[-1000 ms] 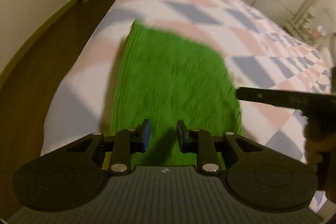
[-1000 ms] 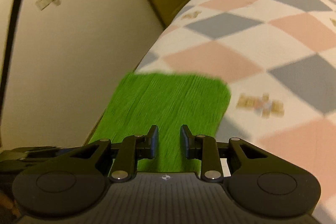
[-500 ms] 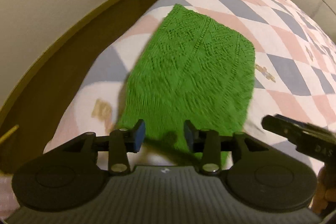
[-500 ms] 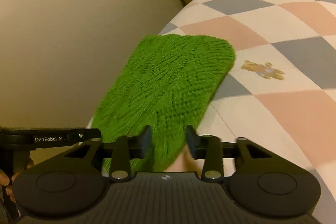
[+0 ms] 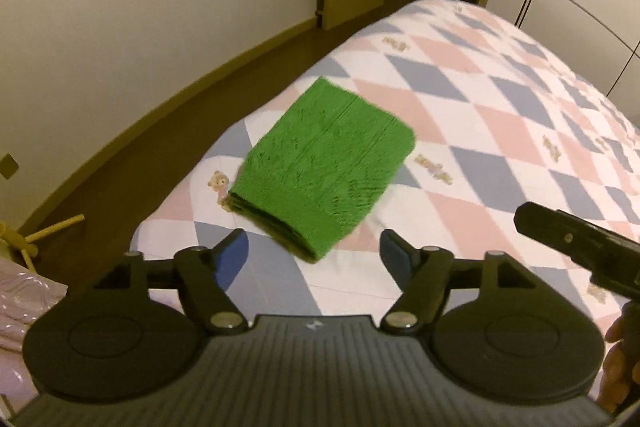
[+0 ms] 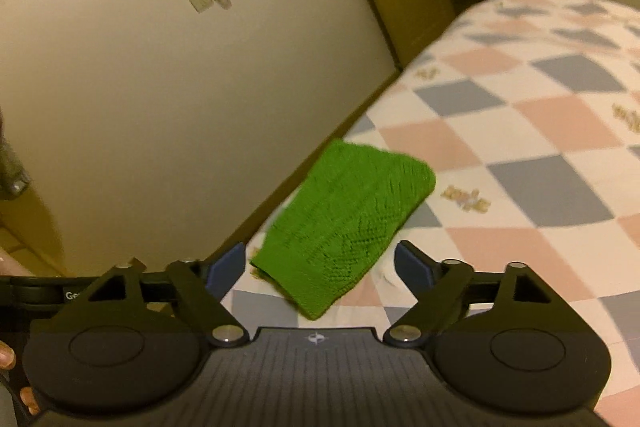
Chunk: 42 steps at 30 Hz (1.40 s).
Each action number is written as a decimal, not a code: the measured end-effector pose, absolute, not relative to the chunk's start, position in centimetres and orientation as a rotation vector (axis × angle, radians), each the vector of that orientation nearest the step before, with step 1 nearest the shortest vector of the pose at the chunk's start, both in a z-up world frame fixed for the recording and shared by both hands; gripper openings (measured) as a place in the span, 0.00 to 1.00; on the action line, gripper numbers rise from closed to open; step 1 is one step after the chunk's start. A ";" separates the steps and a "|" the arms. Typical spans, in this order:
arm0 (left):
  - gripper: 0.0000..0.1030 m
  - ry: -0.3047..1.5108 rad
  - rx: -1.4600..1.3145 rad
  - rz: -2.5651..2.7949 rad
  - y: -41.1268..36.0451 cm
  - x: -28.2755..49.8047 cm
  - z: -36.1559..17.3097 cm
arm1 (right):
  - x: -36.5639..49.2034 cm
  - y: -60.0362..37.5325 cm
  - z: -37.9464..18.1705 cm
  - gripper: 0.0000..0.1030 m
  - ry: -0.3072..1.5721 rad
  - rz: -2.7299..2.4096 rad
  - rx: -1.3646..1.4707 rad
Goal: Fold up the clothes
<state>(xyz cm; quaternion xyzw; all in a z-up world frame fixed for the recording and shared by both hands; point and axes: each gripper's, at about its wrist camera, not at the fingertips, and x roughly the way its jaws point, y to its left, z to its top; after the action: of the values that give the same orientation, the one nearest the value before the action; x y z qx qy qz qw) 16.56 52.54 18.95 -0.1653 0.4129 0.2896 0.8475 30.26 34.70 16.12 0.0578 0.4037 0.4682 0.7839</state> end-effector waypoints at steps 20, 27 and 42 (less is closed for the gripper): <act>0.99 0.760 -0.178 0.841 45.3 13.1 23.1 | 27.8 29.9 21.0 1.00 0.781 0.942 0.028; 0.99 0.807 -0.295 0.787 46.1 12.7 21.9 | 28.1 29.9 20.4 1.00 0.785 0.885 0.021; 0.99 0.945 -0.329 0.685 49.8 15.7 19.1 | 30.4 33.3 18.5 1.00 0.953 0.839 0.039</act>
<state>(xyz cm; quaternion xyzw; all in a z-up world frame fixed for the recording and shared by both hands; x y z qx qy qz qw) 15.66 49.82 19.14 -0.1548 0.4440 0.3220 0.8217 30.36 33.28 18.48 0.0183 0.4450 0.3916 0.8051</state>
